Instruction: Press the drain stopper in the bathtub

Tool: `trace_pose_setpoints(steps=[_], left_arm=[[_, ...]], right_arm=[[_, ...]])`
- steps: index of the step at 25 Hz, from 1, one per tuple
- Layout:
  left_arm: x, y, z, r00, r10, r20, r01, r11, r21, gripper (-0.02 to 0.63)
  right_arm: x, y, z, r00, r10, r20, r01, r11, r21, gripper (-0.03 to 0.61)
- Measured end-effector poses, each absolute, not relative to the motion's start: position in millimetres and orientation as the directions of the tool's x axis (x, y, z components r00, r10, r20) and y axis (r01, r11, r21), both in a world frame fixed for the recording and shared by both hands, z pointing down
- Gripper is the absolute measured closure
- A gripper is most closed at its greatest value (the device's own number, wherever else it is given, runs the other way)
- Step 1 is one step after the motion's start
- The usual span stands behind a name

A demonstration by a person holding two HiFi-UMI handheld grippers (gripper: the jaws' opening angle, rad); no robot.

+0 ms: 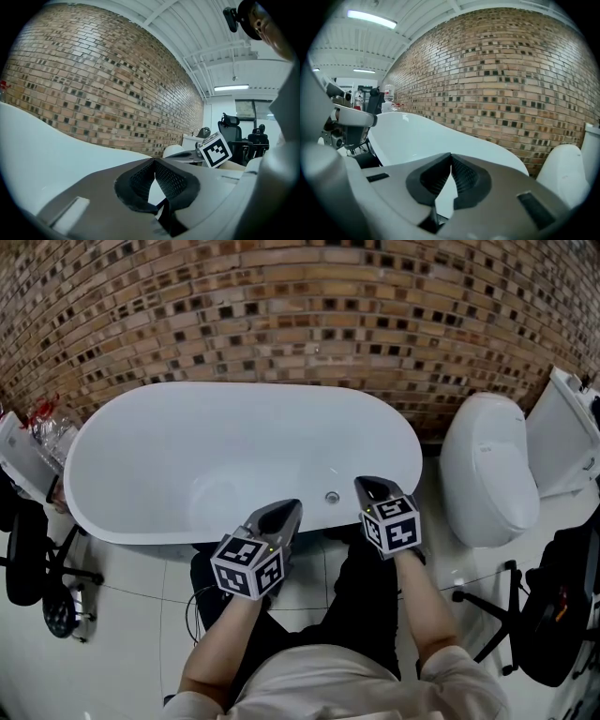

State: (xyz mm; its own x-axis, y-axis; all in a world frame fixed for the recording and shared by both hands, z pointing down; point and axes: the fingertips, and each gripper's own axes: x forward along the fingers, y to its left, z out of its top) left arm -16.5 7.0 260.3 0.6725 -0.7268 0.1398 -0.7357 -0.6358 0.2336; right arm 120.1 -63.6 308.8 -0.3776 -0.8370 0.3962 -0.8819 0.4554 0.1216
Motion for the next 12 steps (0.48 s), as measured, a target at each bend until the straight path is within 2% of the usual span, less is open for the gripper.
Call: trace_pose_setpoints(steps=[8, 12], left_arm=[[-25.7, 11.1, 266.6, 0.636, -0.76, 0.131, -0.764, -0.598, 0.242, 0.607], [-28.8, 14.4, 273.7, 0.617, -0.777, 0.126, -0.774, -0.569, 0.279, 0.607]], right_arm=[[102.8, -45.0, 277.4, -0.449, -0.856, 0.256, -0.874, 0.48, 0.075, 0.565], [90.5, -39.6, 278.3, -0.485, -0.84, 0.242, -0.857, 0.512, 0.063, 0.565]])
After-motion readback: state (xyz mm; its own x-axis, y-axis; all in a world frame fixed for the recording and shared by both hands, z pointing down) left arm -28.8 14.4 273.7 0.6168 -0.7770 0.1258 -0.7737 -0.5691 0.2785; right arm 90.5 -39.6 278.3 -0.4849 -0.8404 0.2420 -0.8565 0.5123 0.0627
